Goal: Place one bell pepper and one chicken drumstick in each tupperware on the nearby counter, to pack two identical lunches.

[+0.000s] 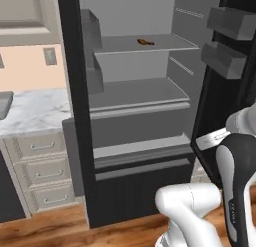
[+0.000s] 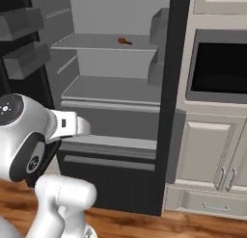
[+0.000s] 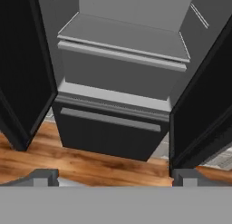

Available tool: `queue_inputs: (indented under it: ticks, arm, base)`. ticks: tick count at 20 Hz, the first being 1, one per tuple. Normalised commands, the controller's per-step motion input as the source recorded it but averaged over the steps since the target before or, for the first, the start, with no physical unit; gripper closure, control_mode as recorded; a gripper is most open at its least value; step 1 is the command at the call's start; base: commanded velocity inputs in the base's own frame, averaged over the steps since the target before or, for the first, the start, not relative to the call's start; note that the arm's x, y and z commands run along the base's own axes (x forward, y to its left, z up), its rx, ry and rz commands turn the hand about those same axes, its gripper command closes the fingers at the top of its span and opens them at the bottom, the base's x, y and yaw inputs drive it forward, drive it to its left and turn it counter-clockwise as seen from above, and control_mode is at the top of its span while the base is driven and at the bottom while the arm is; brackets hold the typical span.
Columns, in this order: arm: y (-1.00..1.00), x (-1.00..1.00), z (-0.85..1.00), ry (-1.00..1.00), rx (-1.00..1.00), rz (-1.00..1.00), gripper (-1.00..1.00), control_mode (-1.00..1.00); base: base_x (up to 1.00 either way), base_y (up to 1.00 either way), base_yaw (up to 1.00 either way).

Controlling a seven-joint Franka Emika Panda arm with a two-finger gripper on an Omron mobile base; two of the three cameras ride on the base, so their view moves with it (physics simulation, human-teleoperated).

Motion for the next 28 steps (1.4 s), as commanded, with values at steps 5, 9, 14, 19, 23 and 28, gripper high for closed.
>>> queue_inputs:
  ticks: [5, 9, 14, 19, 23, 28]
  arm:
    - [0.00, 0.00, 0.00, 0.00, 0.00, 0.00, -1.00, 1.00]
    - [0.00, 0.00, 0.00, 0.00, 0.00, 0.00, -1.00, 1.00]
    - [0.00, 0.00, 0.00, 0.00, 0.00, 0.00, -1.00, 1.00]
    - [0.00, 0.00, 0.00, 0.00, 0.00, 0.00, -1.00, -1.00]
    - [-0.01, 0.02, 0.21, 0.00, 0.00, 0.00, -1.00, -1.00]
    - [0.00, 0.23, 0.52, -0.07, 0.00, -0.01, -1.00, -1.00]
  base:
    - [0.90, 0.00, 0.00]
    - [0.95, -0.03, 0.00]
    - [0.68, -0.07, 0.00]
    - [0.24, -0.06, 0.00]
    - [0.00, 0.00, 0.00]
    - [0.00, 0.00, 0.00]
